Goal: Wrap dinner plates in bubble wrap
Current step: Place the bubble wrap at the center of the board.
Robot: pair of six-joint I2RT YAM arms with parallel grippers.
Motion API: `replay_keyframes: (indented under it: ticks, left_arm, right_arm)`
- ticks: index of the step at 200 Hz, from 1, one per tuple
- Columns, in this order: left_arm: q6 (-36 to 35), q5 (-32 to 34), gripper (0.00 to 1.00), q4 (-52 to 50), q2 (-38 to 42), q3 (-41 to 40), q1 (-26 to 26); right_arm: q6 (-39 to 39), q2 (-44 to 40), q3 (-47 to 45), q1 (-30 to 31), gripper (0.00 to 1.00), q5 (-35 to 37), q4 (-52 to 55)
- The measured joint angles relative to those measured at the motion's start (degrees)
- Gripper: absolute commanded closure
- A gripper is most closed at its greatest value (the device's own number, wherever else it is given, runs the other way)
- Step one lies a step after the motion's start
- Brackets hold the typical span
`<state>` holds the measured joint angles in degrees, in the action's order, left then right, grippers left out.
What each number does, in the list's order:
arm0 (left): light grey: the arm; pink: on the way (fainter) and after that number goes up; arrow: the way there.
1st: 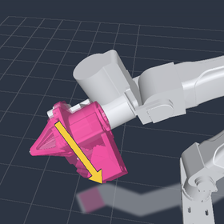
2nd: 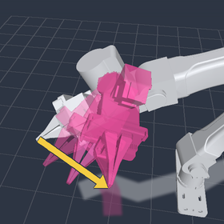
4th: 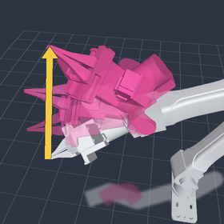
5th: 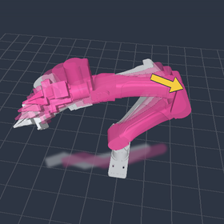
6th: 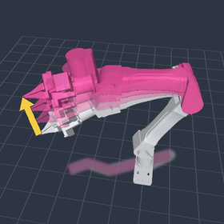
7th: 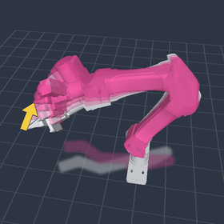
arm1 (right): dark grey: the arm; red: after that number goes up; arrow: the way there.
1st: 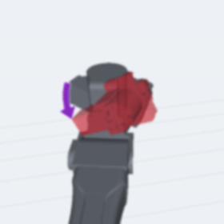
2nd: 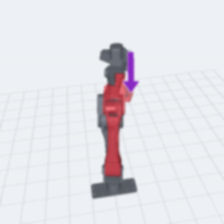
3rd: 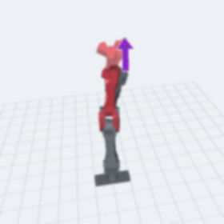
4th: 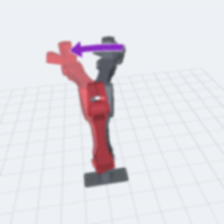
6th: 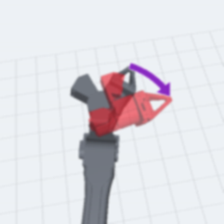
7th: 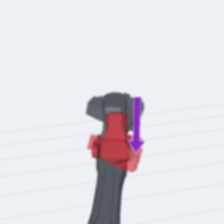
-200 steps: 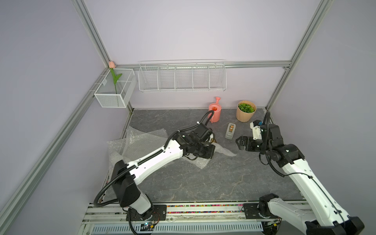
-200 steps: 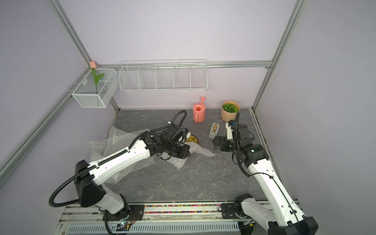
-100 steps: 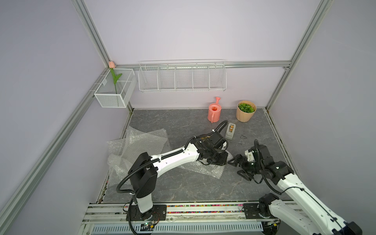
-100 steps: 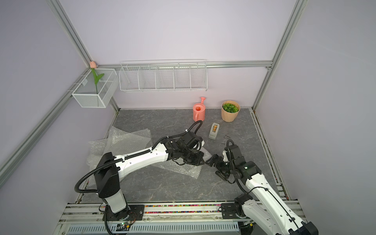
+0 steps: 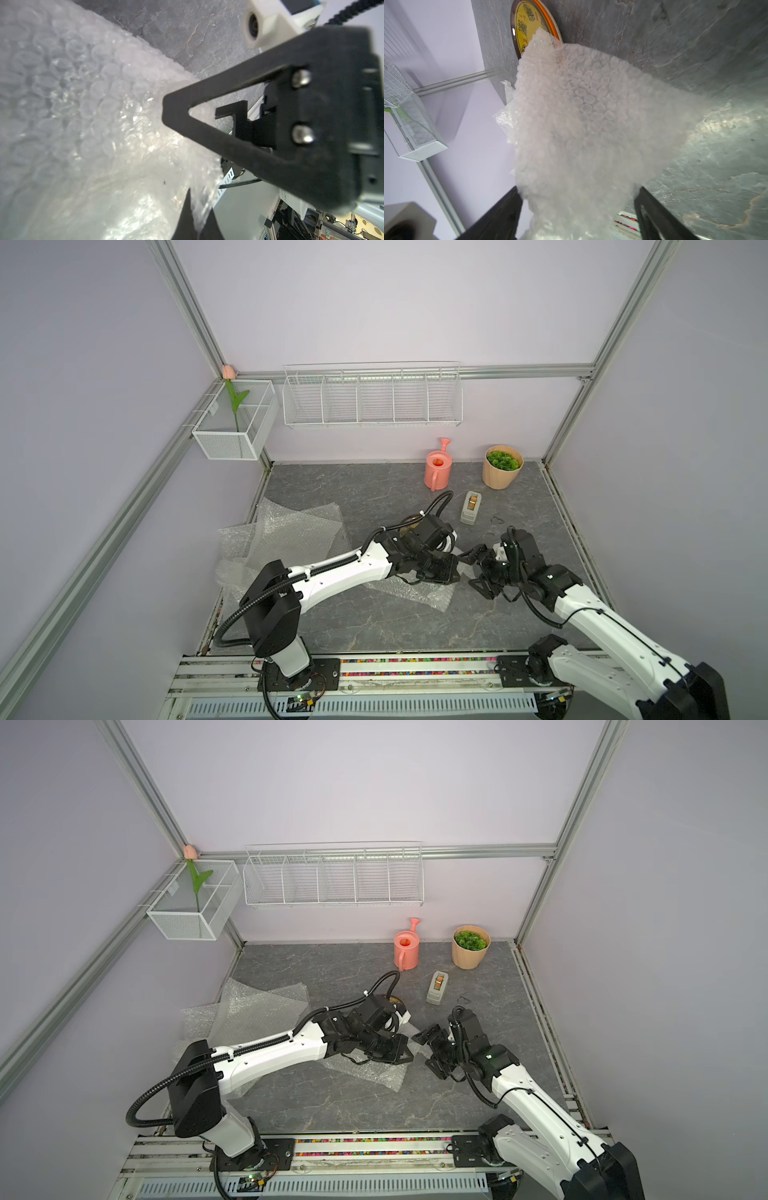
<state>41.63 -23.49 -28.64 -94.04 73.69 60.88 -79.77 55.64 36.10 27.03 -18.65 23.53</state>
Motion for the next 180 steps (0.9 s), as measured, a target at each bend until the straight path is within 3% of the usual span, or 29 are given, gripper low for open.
replay_keyframes:
  ticks: [11,36,49,77,121,147,180]
  left_arm:
    - [0.2,-0.4,1.00,0.5,0.0,-0.1,0.0]
    - [0.2,0.4,0.72,0.1,0.4,-0.2,0.0]
    - [-0.1,1.8,0.58,-0.6,1.4,-0.2,-0.2]
    - [0.6,6.4,0.37,-2.9,7.8,-2.1,-3.5]
    - [-0.7,19.1,0.28,-9.8,18.7,-7.9,-13.8]
    - [-2.6,22.7,0.27,-13.4,17.1,-12.9,-18.0]
    - [-5.0,22.4,0.29,-16.7,8.0,-14.3,-19.0]
  right_arm:
    - [-0.4,1.6,0.6,0.1,0.49,-0.4,-0.1]
    - [3.3,3.2,3.4,0.3,0.81,-0.2,2.2]
    - [6.8,3.2,5.7,0.4,0.93,0.8,5.2]
    - [16.7,2.9,8.9,0.4,0.93,3.0,11.9]
    - [33.9,2.7,9.3,0.4,0.93,7.0,26.4]
    - [40.6,3.0,9.8,0.4,0.93,11.7,35.0]
    - [43.6,5.9,9.8,0.5,0.93,14.2,39.2]
